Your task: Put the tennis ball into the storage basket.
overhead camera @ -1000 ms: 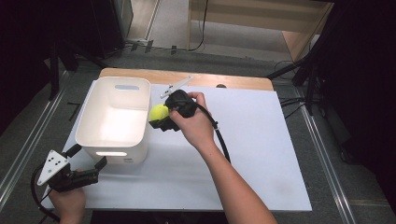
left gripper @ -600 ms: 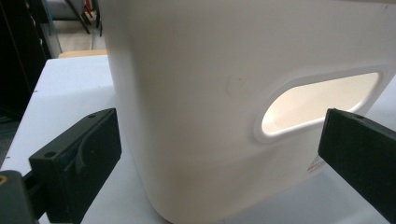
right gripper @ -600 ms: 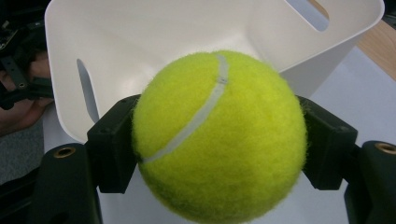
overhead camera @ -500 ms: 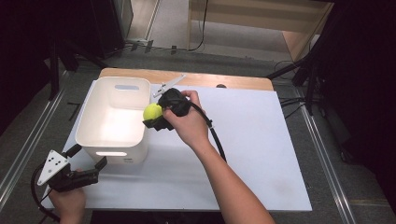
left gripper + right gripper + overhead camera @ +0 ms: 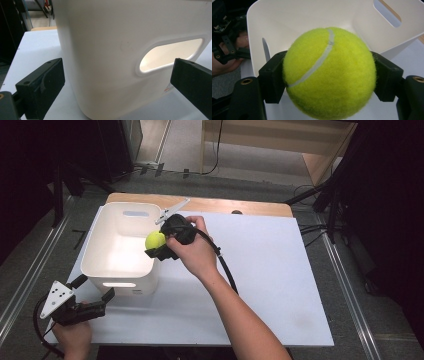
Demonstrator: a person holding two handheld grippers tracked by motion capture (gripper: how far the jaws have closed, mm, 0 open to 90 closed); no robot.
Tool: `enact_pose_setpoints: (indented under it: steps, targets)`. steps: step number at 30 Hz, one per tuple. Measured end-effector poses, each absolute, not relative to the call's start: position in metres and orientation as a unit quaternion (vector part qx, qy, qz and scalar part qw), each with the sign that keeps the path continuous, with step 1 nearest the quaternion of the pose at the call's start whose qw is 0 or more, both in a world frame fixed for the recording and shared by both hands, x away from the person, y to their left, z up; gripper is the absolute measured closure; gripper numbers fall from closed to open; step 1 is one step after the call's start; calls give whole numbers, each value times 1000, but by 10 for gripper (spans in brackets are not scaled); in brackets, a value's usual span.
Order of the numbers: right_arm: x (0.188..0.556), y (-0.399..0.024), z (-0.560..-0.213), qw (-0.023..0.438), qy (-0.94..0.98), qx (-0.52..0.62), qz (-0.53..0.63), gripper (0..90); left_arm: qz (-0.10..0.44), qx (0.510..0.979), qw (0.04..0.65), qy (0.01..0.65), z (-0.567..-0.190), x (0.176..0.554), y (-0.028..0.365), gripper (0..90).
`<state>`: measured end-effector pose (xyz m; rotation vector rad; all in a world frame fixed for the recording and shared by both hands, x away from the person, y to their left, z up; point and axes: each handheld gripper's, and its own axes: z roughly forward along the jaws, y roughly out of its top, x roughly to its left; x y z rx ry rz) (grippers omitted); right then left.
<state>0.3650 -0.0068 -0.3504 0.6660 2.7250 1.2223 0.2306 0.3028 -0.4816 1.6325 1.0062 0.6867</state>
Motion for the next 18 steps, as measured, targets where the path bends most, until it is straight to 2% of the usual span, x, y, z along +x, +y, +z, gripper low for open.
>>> enact_pose_setpoints:
  steps: [18]
  targets:
    - [361,18,-356,26,895,198,399,235,286,683,524,421,-482,230,303,0]
